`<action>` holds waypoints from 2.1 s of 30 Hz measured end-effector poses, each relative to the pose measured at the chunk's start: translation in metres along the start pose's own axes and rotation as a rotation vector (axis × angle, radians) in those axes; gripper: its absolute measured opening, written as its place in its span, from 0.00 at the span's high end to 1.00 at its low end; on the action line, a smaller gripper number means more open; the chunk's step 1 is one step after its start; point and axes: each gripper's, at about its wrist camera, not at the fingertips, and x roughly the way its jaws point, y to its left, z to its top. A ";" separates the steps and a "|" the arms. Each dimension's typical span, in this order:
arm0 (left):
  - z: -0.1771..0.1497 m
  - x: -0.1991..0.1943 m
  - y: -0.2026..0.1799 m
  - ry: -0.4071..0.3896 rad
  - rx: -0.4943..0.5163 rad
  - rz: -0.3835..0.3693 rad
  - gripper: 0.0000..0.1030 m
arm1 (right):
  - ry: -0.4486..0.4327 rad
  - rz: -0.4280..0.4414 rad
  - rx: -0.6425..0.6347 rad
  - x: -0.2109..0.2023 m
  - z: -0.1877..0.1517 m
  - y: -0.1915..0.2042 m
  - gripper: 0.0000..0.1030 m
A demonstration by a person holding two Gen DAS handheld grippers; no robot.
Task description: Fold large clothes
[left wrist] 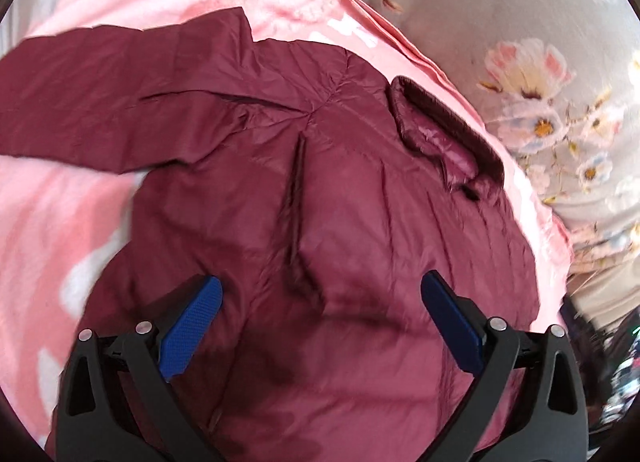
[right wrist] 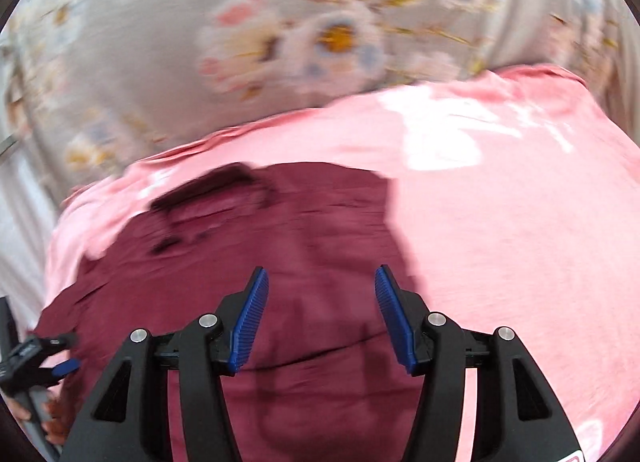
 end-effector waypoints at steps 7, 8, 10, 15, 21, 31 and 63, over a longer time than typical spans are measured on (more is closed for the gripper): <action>0.019 0.017 -0.024 -0.013 0.076 0.068 0.78 | 0.101 -0.063 0.058 0.052 0.003 -0.030 0.51; 0.021 0.017 -0.029 -0.022 0.100 0.078 0.92 | 0.108 -0.065 0.050 0.057 0.004 -0.030 0.69; 0.026 0.013 -0.034 -0.051 0.128 0.080 0.98 | 0.117 -0.061 0.050 0.059 0.005 -0.028 0.97; 0.031 -0.015 -0.042 -0.143 0.179 0.061 0.99 | -0.015 0.009 0.083 0.013 0.011 -0.028 0.99; 0.005 0.025 -0.019 -0.022 0.211 0.164 0.99 | 0.103 -0.105 0.005 0.041 -0.013 -0.028 0.99; -0.002 -0.009 -0.029 -0.176 0.275 0.277 0.75 | 0.029 -0.199 -0.099 0.019 -0.003 -0.009 0.87; -0.012 0.085 -0.090 -0.113 0.421 0.295 0.51 | 0.126 -0.152 -0.150 0.118 0.010 0.023 0.93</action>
